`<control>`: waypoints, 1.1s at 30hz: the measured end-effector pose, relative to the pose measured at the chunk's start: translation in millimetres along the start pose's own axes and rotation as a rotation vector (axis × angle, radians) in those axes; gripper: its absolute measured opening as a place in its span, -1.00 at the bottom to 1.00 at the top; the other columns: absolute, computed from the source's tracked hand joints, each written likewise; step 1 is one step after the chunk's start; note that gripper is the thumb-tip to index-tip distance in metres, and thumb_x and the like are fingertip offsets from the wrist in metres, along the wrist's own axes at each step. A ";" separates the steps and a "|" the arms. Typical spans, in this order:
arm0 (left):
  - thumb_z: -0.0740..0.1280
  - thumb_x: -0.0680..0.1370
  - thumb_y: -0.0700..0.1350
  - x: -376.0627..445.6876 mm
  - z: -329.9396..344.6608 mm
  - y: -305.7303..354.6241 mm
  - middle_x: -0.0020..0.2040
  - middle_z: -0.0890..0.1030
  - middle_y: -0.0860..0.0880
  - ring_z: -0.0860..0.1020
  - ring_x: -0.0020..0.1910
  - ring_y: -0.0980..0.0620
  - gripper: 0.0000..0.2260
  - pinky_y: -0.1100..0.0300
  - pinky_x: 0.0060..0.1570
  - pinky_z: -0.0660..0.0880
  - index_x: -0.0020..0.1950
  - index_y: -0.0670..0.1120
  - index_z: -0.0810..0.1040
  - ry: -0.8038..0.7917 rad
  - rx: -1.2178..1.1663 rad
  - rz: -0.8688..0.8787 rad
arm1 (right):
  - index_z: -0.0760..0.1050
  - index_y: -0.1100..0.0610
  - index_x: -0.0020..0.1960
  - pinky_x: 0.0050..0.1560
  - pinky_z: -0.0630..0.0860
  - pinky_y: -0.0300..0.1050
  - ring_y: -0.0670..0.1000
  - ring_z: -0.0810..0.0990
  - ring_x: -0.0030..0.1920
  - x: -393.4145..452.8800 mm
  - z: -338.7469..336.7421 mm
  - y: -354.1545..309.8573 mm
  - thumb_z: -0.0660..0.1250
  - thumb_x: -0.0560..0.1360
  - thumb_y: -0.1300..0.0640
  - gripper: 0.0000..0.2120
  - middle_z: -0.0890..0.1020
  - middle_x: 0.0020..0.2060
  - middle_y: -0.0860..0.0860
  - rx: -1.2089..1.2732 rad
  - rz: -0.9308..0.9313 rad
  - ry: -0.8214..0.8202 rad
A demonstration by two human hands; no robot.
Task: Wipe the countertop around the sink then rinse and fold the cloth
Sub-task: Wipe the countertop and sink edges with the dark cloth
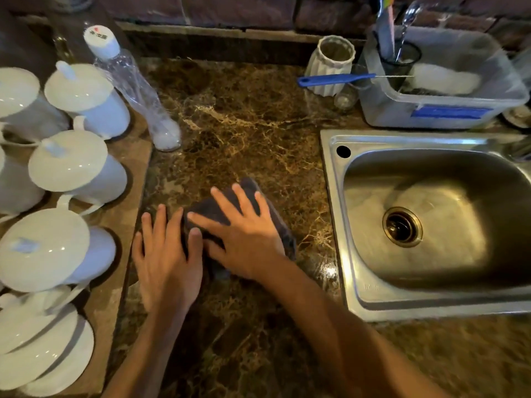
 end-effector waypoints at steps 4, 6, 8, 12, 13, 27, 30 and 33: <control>-0.18 0.66 0.21 1.3 2.1 0.4 0.65 0.11 -0.08 -0.01 0.64 -0.11 -0.44 -0.15 0.56 0.01 0.61 0.05 0.19 -0.046 0.113 0.023 | 0.01 -0.35 0.57 0.54 -0.10 0.37 0.22 -0.07 0.62 37.7 -14.8 84.3 -0.08 0.63 -0.33 -0.48 0.03 0.64 -0.03 -0.029 0.181 0.006; -0.18 0.65 0.23 0.9 5.1 0.5 0.66 0.07 -0.07 -0.04 0.64 -0.11 -0.42 -0.16 0.56 -0.01 0.62 0.05 0.15 -0.079 0.127 0.023 | 0.00 -0.33 0.58 0.54 -0.10 0.33 0.22 -0.06 0.62 24.5 -20.7 120.4 -0.10 0.63 -0.33 -0.47 0.03 0.64 -0.01 -0.059 0.305 0.027; -0.14 0.66 0.21 0.1 6.3 0.1 0.66 0.05 -0.07 -0.05 0.64 -0.12 -0.44 -0.16 0.57 -0.02 0.62 0.05 0.14 -0.082 0.127 0.026 | 0.02 -0.29 0.59 0.55 -0.08 0.34 0.25 -0.03 0.62 -0.4 -21.9 123.3 -0.08 0.63 -0.31 -0.47 0.06 0.64 0.04 -0.055 0.383 0.041; -0.11 0.68 0.19 1.0 6.4 0.0 0.66 0.08 -0.08 -0.02 0.64 -0.13 -0.48 -0.19 0.56 0.00 0.61 0.05 0.16 -0.061 0.094 0.008 | 0.06 -0.24 0.59 0.52 -0.04 0.42 0.31 -0.02 0.61 -70.3 -6.3 28.5 0.01 0.62 -0.27 -0.45 0.07 0.63 0.08 -0.030 0.289 -0.004; -0.12 0.67 0.19 0.6 5.5 0.3 0.65 0.10 -0.08 -0.01 0.64 -0.12 -0.47 -0.19 0.56 0.00 0.60 0.05 0.18 -0.052 0.079 0.007 | 0.07 -0.24 0.59 0.51 -0.03 0.43 0.30 -0.04 0.61 -89.5 2.5 -4.3 0.03 0.62 -0.28 -0.44 0.07 0.64 0.07 -0.005 0.200 -0.051; -0.09 0.63 0.21 -2.1 -8.0 -0.7 0.65 0.12 -0.03 -0.05 0.64 0.01 -0.44 -0.04 0.56 -0.14 0.57 0.07 0.31 -0.048 -0.166 -0.015 | 0.05 -0.28 0.59 0.53 -0.06 0.39 0.24 -0.01 0.62 24.2 -9.6 69.9 -0.10 0.63 -0.30 -0.46 0.09 0.64 0.00 -0.045 0.316 0.038; -0.06 0.64 0.19 -3.6 -8.0 0.8 0.65 0.13 -0.01 -0.04 0.64 0.02 -0.47 -0.05 0.57 -0.14 0.56 0.09 0.32 -0.052 -0.194 -0.010 | 0.04 -0.24 0.60 0.52 -0.06 0.41 0.28 -0.03 0.61 -7.4 -0.7 20.3 -0.06 0.63 -0.27 -0.45 0.06 0.64 0.04 -0.055 0.295 0.017; -0.06 0.63 0.18 -4.1 -9.2 -0.4 0.65 0.15 -0.01 -0.03 0.64 0.01 -0.48 -0.07 0.57 -0.13 0.55 0.11 0.34 -0.055 -0.223 0.005 | 0.10 -0.22 0.59 0.53 -0.03 0.40 0.28 0.00 0.61 -76.3 8.4 -46.8 0.03 0.63 -0.24 -0.46 0.10 0.63 0.04 -0.012 0.137 -0.027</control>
Point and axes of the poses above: each hand's wrist, its own x-axis towards the middle knuckle, its own z-axis out of the palm, y = z × x, the point moved 7 cm from there along x, towards the middle knuckle
